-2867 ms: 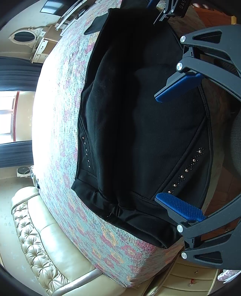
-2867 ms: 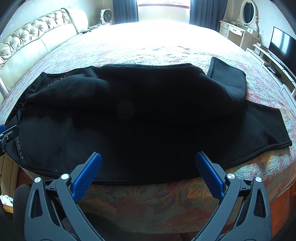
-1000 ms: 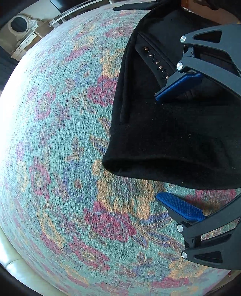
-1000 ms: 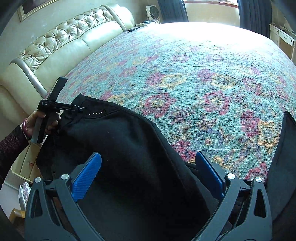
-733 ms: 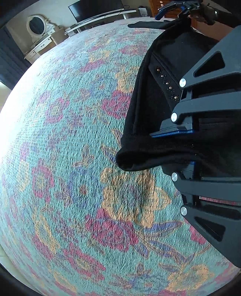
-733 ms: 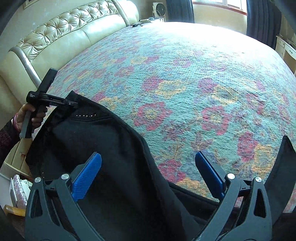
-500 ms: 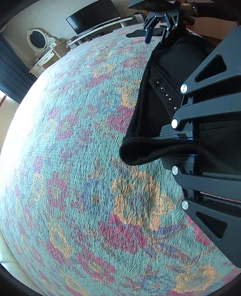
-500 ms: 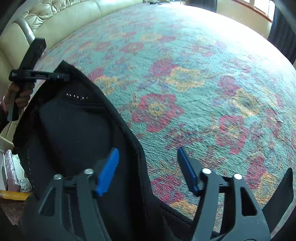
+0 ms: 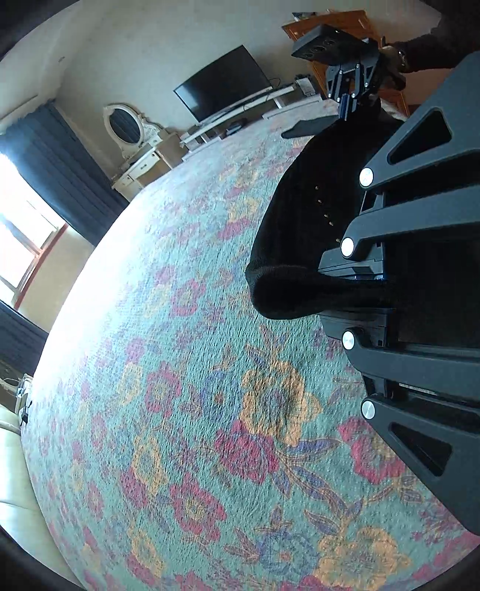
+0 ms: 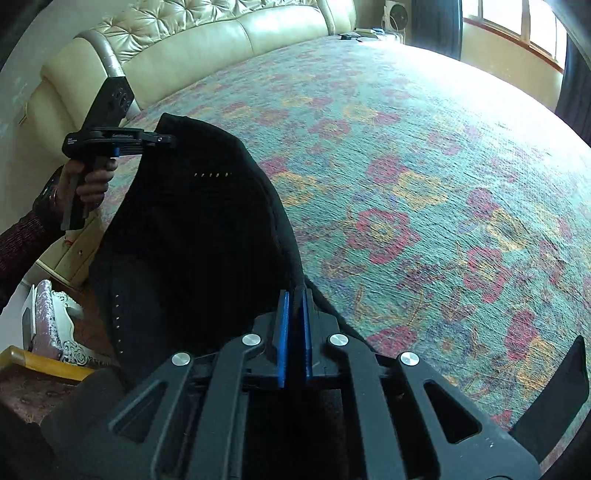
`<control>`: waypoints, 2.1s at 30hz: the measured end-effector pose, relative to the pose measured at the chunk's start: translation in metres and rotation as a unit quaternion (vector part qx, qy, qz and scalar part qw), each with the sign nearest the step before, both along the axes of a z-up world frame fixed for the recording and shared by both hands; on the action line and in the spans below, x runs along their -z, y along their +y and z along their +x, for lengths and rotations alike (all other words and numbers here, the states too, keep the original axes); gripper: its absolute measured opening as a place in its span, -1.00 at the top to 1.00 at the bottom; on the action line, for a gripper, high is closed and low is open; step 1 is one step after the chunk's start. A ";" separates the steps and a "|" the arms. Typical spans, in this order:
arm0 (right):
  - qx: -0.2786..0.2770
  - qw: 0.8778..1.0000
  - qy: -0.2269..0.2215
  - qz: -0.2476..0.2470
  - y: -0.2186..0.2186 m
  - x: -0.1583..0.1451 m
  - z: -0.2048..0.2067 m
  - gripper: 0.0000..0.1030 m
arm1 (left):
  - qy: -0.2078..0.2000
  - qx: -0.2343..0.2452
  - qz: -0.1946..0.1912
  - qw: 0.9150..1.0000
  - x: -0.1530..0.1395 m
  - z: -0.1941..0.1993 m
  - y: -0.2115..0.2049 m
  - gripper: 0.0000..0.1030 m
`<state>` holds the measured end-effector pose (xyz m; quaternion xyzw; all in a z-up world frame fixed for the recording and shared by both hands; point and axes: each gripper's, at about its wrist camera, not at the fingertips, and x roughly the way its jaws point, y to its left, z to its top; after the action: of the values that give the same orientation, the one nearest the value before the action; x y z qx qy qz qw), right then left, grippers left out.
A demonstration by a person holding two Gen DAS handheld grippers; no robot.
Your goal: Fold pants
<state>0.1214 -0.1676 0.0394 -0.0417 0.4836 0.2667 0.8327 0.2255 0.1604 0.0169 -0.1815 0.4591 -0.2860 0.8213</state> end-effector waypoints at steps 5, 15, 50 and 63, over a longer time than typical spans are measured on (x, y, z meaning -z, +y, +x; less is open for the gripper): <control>-0.043 0.999 -0.001 0.007 0.024 -0.005 -0.063 0.88 | -0.012 0.004 -0.037 0.999 -0.009 -0.062 0.027 0.83; -0.083 0.992 0.085 -0.038 0.062 0.080 -0.133 0.76 | 0.041 0.003 0.055 0.998 0.071 -0.158 0.068 0.08; 0.052 0.984 0.131 0.112 0.023 0.093 0.084 -0.31 | 0.010 -0.055 0.089 0.994 0.062 -0.077 0.045 -0.54; -0.020 0.999 0.045 0.021 0.059 0.069 0.071 0.82 | -0.056 -0.064 0.290 0.953 0.068 -0.080 0.015 0.34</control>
<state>0.1921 -0.1087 -0.0294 -0.0221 0.5136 0.2946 0.8056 0.1451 0.1756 -0.0513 0.0519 0.4626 -0.0975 0.8797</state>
